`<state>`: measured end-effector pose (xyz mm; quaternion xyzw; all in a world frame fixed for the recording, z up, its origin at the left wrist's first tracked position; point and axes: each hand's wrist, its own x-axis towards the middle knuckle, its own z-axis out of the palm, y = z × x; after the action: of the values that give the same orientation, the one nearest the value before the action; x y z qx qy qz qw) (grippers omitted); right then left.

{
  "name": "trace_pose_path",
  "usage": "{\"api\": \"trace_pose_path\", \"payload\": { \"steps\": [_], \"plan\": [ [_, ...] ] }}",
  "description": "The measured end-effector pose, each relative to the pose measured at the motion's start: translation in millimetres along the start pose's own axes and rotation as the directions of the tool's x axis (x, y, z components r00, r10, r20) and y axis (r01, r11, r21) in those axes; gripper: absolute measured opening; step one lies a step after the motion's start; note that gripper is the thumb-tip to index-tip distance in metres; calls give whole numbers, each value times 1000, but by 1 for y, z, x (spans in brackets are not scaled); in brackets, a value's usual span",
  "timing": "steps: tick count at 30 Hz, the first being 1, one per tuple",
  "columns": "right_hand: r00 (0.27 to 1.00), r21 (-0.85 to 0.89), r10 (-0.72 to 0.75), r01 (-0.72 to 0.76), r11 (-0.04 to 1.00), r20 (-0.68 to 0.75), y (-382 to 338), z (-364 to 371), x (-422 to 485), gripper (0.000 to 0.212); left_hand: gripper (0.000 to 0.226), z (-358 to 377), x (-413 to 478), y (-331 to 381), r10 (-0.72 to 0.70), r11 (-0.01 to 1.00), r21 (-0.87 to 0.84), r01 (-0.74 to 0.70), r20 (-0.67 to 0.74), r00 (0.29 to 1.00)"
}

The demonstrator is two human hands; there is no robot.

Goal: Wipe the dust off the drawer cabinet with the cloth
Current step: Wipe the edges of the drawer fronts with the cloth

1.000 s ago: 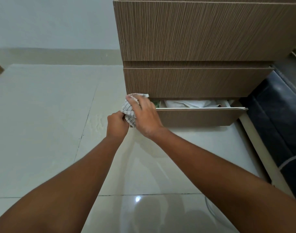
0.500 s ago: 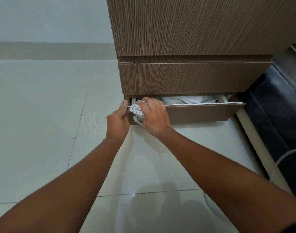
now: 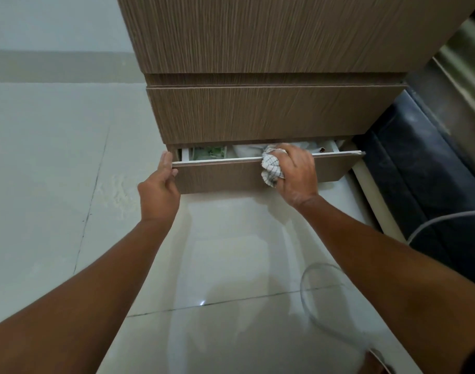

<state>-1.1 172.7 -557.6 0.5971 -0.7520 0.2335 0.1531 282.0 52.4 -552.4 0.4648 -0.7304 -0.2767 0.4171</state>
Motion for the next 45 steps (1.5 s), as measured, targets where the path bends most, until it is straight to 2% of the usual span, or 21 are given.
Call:
{"api": "trace_pose_path", "payload": {
  "steps": [4,10,13,17,20,22,25,26,27,28,29,31,32,34,35,36,38,40,42,43,45],
  "plan": [
    [997,-36,75,-74,997,35,34,-15,-8,53,39,4,-2,2,-8,1000,27,8,-17,1000],
    [987,-39,159,-160,986,-24,72,-30,-16,43,37,9,-3,1,1,997,79,3,-43,999],
    [978,-46,202,-204,978,-45,93,-39,-19,45,38,11,-2,-2,-5,993,121,11,-53,999],
    [953,38,273,-270,962,-134,119,-46,-25,42,38,14,-3,-4,-4,990,140,13,-65,998],
    [915,139,384,-367,920,-126,128,-51,-24,32,38,15,-4,-3,-9,988,152,21,-83,997],
    [837,225,542,-515,827,-77,126,-49,-29,27,40,15,-4,-2,-9,986,165,22,-79,997],
    [653,434,755,-664,609,-61,115,-43,-25,35,50,17,-5,0,-19,974,226,27,-37,999],
    [570,571,820,-661,487,-40,110,-44,-19,36,54,18,-6,0,-28,970,241,34,-28,999],
    [447,682,893,-638,358,-51,104,-46,-12,36,56,19,-6,1,-42,969,243,48,-28,999],
    [349,805,937,-561,191,21,98,-47,-6,37,57,20,-6,2,-57,970,235,64,-34,998],
    [303,832,953,-535,147,26,93,-47,-5,38,58,21,-6,2,-68,972,224,76,-44,997],
    [315,821,949,-542,180,-1,74,-53,-1,39,57,21,-3,1,-86,974,203,97,-66,994],
    [314,887,949,-434,154,-12,73,-50,-3,36,57,22,-1,0,-94,976,189,107,-75,993],
    [340,856,927,-422,300,-158,68,-61,9,21,56,23,4,-1,-106,980,161,118,-80,991],
    [270,877,948,-397,269,-169,73,-69,16,21,56,26,5,1,-109,982,146,119,-76,991],
    [240,921,957,-311,236,-164,79,-72,23,24,55,26,8,0,-112,984,132,122,-78,991],
    [212,893,941,-315,321,-263,81,-80,32,30,56,28,11,-2,-107,987,110,116,-84,991],
    [168,886,941,-320,335,-295,80,-90,40,30,55,29,13,-2,-101,991,79,108,-89,991],
    [216,872,917,-298,389,-335,62,-97,39,29,54,31,16,-3,-92,994,52,97,-94,991],
    [255,843,901,-332,423,-351,49,-96,40,27,53,32,18,-4,-83,995,47,88,-93,992],
    [465,773,819,-359,523,-338,24,-83,35,14,51,34,23,-6,-62,997,46,67,-93,994]
  ]
}}
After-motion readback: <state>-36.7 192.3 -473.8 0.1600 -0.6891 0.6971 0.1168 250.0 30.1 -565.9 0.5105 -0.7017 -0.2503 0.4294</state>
